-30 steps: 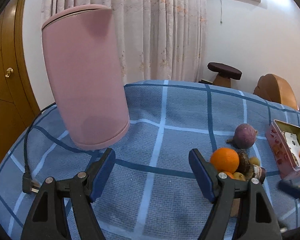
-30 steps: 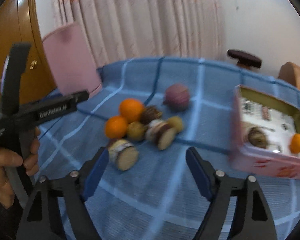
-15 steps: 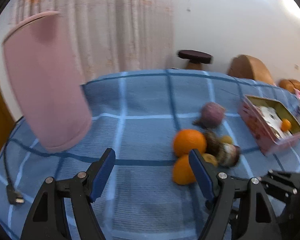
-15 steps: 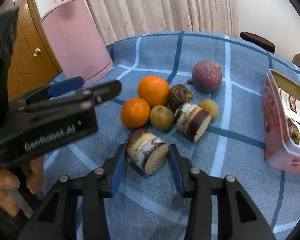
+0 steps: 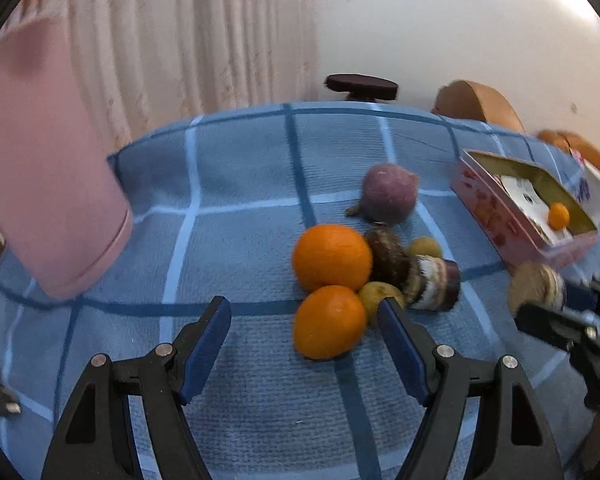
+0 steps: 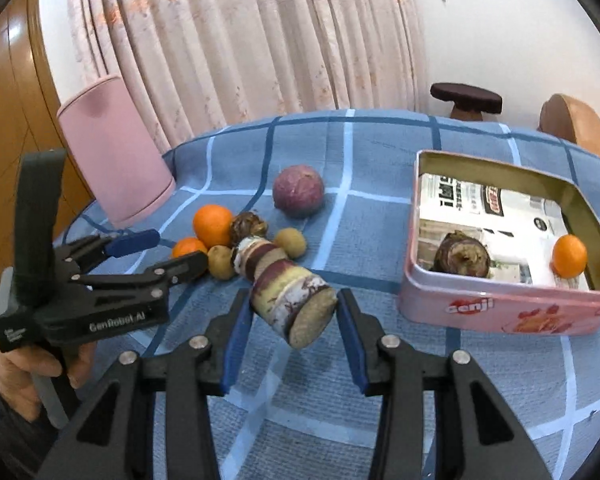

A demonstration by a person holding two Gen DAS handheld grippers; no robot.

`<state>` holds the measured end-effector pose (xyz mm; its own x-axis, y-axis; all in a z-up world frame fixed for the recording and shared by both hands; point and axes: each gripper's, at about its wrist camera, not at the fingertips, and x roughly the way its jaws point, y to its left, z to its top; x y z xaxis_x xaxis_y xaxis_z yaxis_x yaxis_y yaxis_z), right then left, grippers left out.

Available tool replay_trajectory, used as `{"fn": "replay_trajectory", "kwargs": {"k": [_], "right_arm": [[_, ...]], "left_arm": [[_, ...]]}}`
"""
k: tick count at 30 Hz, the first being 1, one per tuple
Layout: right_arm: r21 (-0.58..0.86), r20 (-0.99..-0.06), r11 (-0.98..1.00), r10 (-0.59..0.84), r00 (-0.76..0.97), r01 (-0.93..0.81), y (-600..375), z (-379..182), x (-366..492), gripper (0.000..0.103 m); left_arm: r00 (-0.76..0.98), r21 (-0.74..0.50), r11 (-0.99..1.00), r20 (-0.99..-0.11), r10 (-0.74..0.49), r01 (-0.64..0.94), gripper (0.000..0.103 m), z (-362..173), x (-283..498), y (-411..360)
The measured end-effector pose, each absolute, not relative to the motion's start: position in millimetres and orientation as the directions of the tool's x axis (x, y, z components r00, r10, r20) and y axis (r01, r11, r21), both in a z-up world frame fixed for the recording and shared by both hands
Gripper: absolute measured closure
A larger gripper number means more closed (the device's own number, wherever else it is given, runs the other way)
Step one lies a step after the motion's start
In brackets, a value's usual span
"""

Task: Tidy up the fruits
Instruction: 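Grasp a sugarcane piece with the right tool while the left tool grasps an orange, then place the orange and sugarcane piece into the pink tin, opening both tools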

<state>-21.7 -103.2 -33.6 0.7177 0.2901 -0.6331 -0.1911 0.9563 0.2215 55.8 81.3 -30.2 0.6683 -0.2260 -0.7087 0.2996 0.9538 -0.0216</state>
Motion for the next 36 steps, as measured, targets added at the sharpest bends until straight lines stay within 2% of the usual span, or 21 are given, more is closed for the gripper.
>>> {"fn": "replay_trajectory", "kwargs": {"k": [6, 13, 16, 20, 22, 27, 33, 36], "right_arm": [[0.23, -0.637, 0.951, 0.307, 0.707, -0.206, -101, -34, -23, 0.057], [0.23, -0.644, 0.95, 0.312, 0.699, -0.211, -99, -37, -22, 0.057], [0.216, -0.64, 0.955, 0.296, 0.709, -0.204, -99, -37, -23, 0.057], [0.208, -0.639, 0.957, 0.288, 0.713, -0.199, -100, -38, -24, 0.057], [0.196, -0.631, 0.961, 0.276, 0.725, -0.196, -100, -36, -25, 0.057], [0.205, -0.589, 0.96, 0.278, 0.759, -0.193, -107, -27, -29, 0.057], [0.176, -0.524, 0.965, 0.261, 0.811, -0.196, -120, -11, -31, 0.057], [0.184, -0.504, 0.964, 0.261, 0.823, -0.193, -129, -7, -31, 0.057]], "left_arm": [[0.655, -0.104, 0.969, -0.72, -0.229, 0.224, 0.026, -33, 61, 104], [0.627, 0.004, 0.982, -0.77, -0.118, 0.19, 0.028, -44, 77, 76], [0.633, -0.03, 0.973, -0.755, -0.171, 0.227, 0.057, -40, 71, 76], [0.638, -0.022, 0.973, -0.751, -0.169, 0.231, 0.066, -40, 62, 75], [0.653, -0.006, 0.979, -0.745, -0.14, 0.204, 0.066, -38, 58, 76], [0.71, -0.077, 0.989, -0.69, -0.143, 0.125, 0.066, -27, 49, 99], [0.837, -0.15, 0.984, -0.524, -0.16, 0.094, 0.066, -4, 26, 103], [0.856, -0.155, 0.983, -0.489, -0.166, 0.102, 0.066, -1, 18, 94]]}}
